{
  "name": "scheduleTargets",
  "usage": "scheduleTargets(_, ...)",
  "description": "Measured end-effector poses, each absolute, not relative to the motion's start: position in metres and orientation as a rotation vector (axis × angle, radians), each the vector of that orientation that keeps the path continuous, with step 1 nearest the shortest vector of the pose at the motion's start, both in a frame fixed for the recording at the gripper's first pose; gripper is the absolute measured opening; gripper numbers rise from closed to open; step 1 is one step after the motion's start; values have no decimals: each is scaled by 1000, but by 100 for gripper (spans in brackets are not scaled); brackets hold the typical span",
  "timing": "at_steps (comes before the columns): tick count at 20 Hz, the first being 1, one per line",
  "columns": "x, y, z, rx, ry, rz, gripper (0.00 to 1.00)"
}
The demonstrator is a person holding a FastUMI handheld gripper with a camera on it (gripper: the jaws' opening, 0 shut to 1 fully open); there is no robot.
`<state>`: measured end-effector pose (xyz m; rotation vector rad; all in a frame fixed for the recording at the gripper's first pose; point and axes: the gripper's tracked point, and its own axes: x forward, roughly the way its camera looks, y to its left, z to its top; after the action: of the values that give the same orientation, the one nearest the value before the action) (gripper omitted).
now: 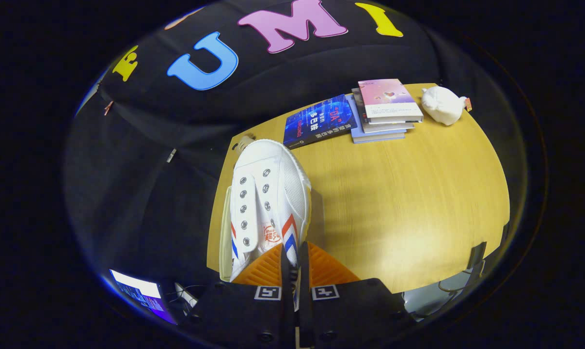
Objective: Open the storage box then place both shoes into the box .Put the left shoe in first, then the right shoe, with the right side of both shoes facing outward in a uniform manner.
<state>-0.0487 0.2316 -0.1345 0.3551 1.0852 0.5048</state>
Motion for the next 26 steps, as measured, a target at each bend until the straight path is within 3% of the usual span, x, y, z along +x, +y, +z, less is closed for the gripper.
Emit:
scheduleTargets(14,-64,298,-206,225,1260,451,11)
scheduleTargets(16,-60,313,-198,276,1226,486,23)
scheduleTargets(17,-55,322,-188,322,1198,511,40)
scheduleTargets(18,-51,328,-178,344,1167,536,45)
scheduleTargets(20,-46,319,-166,291,1107,556,84)
scheduleTargets(21,-43,311,-161,260,1071,554,94)
scheduleTargets(26,-33,260,-134,253,948,497,99)
